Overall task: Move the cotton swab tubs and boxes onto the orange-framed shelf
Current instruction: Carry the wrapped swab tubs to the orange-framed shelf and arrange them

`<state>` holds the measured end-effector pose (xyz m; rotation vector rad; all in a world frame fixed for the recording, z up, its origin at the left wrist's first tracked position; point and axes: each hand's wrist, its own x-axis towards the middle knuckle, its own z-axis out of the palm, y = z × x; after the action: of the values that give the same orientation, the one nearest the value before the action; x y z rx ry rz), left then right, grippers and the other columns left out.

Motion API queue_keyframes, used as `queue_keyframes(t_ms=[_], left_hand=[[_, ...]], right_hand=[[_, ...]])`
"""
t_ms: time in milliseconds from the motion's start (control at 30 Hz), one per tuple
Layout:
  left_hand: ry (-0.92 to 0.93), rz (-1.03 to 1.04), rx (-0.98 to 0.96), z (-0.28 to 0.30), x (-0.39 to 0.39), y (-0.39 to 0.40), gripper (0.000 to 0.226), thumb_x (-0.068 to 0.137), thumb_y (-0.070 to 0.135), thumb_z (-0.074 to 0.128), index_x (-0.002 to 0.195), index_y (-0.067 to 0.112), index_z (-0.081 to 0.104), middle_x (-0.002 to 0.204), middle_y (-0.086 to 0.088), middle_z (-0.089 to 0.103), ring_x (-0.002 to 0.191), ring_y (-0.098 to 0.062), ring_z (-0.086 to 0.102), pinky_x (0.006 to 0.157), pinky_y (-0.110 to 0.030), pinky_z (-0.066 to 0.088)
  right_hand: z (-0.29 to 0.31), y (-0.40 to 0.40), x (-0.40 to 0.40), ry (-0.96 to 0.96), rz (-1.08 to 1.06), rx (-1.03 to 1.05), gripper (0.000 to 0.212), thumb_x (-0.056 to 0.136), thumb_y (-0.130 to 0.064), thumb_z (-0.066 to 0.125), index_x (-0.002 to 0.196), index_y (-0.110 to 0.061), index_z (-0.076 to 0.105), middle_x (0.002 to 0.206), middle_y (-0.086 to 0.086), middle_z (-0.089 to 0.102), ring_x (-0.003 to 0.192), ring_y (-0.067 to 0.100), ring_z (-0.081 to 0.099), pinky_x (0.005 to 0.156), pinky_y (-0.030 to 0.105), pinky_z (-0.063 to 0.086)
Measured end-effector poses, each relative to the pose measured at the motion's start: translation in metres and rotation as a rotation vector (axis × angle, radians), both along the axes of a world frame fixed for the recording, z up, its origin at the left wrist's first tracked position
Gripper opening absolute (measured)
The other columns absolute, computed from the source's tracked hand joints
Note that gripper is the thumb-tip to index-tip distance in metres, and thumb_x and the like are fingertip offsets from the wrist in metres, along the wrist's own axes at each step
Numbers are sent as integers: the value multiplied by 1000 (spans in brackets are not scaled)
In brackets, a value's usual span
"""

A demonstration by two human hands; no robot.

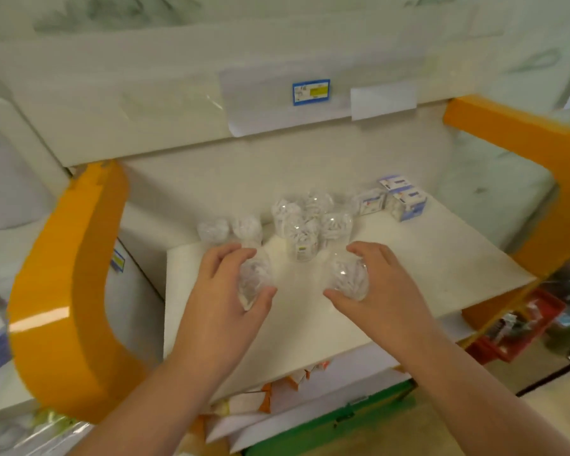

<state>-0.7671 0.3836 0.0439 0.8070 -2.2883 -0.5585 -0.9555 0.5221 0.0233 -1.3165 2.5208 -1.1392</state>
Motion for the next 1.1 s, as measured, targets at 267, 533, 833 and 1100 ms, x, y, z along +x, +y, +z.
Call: queue_keyframes(t_ms=[267, 533, 833, 1100], left_hand=[[-66, 196, 75, -43, -32, -36, 53, 78, 30, 75, 125, 24, 52, 129, 8, 39, 104, 3, 40, 89, -3, 25], [-3, 294, 154, -68, -43, -73, 51, 79, 24, 76, 124, 25, 51, 127, 10, 34, 108, -4, 44, 92, -12, 32], [38, 296, 138, -76, -51, -96, 54, 77, 15, 77, 123, 25, 50, 128, 11, 34, 117, -9, 44, 101, -30, 42], [15, 349, 137, -69, -47, -92, 69, 78, 30, 78, 136, 25, 42, 137, 7, 35, 124, -9, 39, 96, -19, 31]], right_hand=[[-23, -37, -46, 54, 179, 14, 70, 70, -44, 82, 129, -30, 46, 127, -13, 44, 105, 12, 54, 83, 26, 44], [-37, -67, -56, 80, 273, 13, 71, 69, -44, 82, 129, -31, 47, 128, -10, 45, 111, 19, 55, 90, 32, 48], [-36, -77, -62, 107, 314, 27, 72, 71, -47, 82, 131, -32, 45, 128, -12, 44, 112, 18, 54, 89, 31, 46], [-19, -63, -66, 157, 339, 26, 79, 72, -52, 79, 137, -33, 39, 131, -13, 39, 121, 14, 47, 96, 26, 41]])
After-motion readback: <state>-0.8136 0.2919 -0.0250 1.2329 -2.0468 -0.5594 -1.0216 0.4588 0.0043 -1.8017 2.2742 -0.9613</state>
